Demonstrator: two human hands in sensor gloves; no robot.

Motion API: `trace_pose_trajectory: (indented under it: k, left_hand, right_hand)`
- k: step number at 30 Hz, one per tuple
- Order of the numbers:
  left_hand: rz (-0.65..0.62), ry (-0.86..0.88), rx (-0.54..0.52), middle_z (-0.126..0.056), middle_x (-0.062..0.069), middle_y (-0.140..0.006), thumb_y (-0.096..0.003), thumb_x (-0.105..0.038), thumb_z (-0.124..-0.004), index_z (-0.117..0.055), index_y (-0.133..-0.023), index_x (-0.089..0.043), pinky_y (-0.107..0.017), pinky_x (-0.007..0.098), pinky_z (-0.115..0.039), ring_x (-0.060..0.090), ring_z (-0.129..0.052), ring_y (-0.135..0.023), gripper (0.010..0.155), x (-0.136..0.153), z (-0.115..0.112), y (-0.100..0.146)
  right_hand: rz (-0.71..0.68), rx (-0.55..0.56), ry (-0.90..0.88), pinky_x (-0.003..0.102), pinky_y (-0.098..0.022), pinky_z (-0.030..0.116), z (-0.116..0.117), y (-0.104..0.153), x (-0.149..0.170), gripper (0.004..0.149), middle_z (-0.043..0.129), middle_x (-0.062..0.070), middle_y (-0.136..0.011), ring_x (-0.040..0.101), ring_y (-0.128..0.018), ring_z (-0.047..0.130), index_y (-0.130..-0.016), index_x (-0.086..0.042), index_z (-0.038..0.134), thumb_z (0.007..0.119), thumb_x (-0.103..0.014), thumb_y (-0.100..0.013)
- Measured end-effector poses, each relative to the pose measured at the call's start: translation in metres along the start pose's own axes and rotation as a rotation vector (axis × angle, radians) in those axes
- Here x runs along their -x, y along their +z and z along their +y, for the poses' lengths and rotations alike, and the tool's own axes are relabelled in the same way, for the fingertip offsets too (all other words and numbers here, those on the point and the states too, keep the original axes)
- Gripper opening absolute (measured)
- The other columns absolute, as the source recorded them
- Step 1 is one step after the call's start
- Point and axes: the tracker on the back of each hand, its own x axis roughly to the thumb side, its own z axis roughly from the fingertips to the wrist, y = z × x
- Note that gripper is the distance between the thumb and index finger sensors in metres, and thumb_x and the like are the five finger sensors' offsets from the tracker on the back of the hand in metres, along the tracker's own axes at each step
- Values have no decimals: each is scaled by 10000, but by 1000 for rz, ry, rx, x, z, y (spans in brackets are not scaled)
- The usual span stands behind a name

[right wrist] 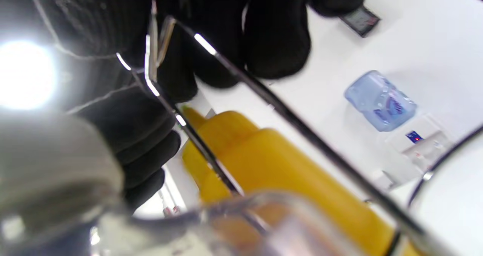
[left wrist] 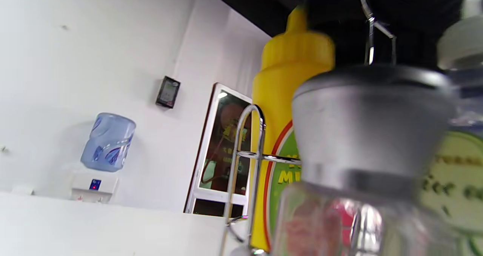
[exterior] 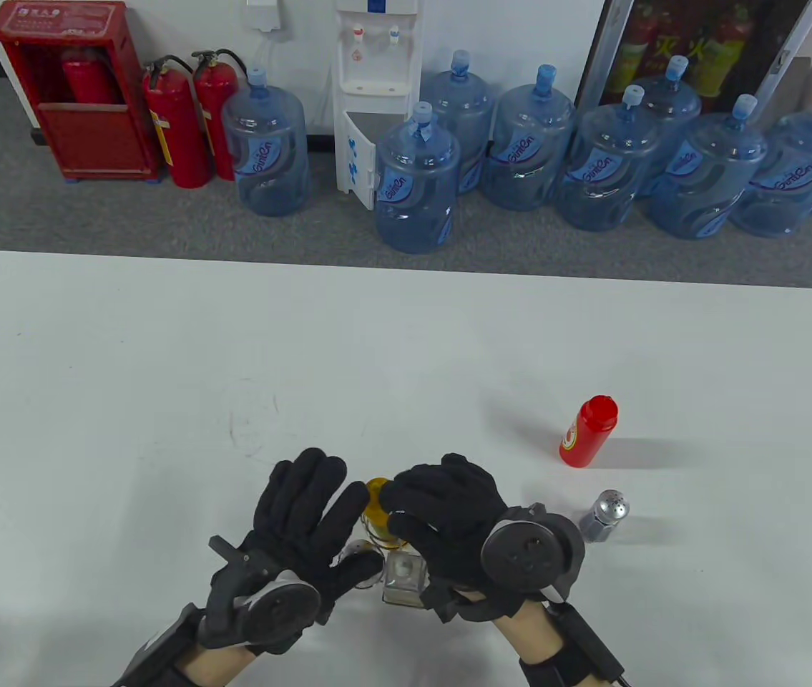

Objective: Hold seasoning rack and insert seasoning bottles through ring holders

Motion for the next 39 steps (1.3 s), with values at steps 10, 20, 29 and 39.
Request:
trace_pose_trajectory:
  k: [10,20,29,39]
  left_hand:
    - [-11,0,-104,-194,-45,-1113,-416,-638,-640,-498,-917,-355,-801,573,-286,319,-257,-1132,593,24,24,8]
    - [-47,-112,-90,-89,-9,-1101,-402,-681,-635,-304,-998,-322,-795,582,-293,339,-236,-1121,770,12,25,11]
    - [-27,1,11,-228,-33,-1125,-405,-665,-658,-636,-904,-336,-801,584,-342,327,-316,-1135,598,19,17,6]
    - [-18,218,17,-731,-160,-957,-428,-516,-787,-866,-719,-315,-771,523,-575,235,-682,-1062,362,22,22,4]
  right_hand:
    - [-21,39,-105,549,-768,350,28,-13,-19,442,494,-119,-1093,261,-1002,555,-733,-421,963,799,-547,-342]
    - [-134,160,19,553,-771,383,25,-13,-34,401,614,-108,-1008,234,-964,629,-657,-361,980,893,-545,-312]
    - [-226,190,74,532,-772,428,28,-10,-50,404,703,-125,-951,204,-933,697,-616,-324,1005,936,-531,-275]
    - [-242,42,137,553,-780,446,21,-15,-53,465,806,-98,-962,226,-951,764,-701,-378,986,849,-574,-303]
